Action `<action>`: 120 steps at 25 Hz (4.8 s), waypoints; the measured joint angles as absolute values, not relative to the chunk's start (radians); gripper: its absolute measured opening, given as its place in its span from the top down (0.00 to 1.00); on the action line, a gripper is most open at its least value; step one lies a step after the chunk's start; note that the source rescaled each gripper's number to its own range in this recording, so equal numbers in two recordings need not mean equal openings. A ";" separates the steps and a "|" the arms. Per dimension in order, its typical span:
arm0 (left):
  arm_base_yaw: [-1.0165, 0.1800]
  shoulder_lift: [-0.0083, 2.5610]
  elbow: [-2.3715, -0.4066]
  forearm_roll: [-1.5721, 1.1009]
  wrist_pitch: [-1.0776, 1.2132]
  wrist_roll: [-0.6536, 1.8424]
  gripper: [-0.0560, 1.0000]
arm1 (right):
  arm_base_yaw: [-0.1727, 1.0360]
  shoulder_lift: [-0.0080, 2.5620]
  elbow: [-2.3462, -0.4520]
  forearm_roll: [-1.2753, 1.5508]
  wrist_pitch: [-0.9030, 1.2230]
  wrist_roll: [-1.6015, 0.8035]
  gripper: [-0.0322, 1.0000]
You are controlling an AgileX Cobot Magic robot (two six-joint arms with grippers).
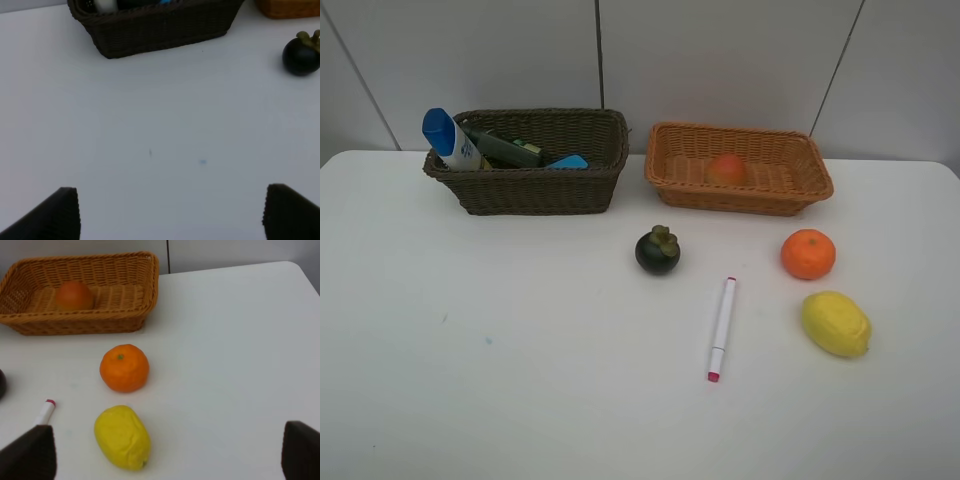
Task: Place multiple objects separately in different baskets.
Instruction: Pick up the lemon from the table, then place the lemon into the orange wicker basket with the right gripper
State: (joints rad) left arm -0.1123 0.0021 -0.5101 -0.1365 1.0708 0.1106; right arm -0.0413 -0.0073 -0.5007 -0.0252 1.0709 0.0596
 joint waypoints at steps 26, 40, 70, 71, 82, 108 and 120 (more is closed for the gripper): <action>-0.112 -0.005 -0.510 -0.136 1.071 0.109 0.15 | -0.041 -0.007 -0.501 -0.025 1.071 0.060 0.00; -0.112 -0.005 -0.510 -0.136 1.071 0.109 0.15 | -0.041 0.479 -0.563 -0.027 1.014 0.082 0.00; -0.112 -0.005 -0.510 -0.136 1.071 0.108 0.15 | 0.259 1.529 -0.742 0.078 0.865 -0.041 0.00; -0.112 -0.005 -0.510 -0.136 1.071 0.108 0.15 | 0.260 1.540 -0.742 0.071 0.854 -0.041 0.00; -0.112 -0.005 -0.510 -0.136 1.071 0.108 0.15 | 0.261 1.643 -0.742 0.028 0.722 -0.044 0.00; -0.112 -0.005 -0.510 -0.136 1.071 0.108 0.15 | 0.261 1.825 -0.751 -0.025 0.594 -0.022 0.40; -0.112 -0.005 -0.510 -0.136 1.071 0.108 0.15 | 0.261 1.727 -0.959 -0.040 0.878 -0.022 0.40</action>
State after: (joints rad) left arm -0.1123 -0.0054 -0.5101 -0.1365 1.0708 0.1085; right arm 0.2612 1.7268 -0.9595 -0.0395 0.8783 -0.0217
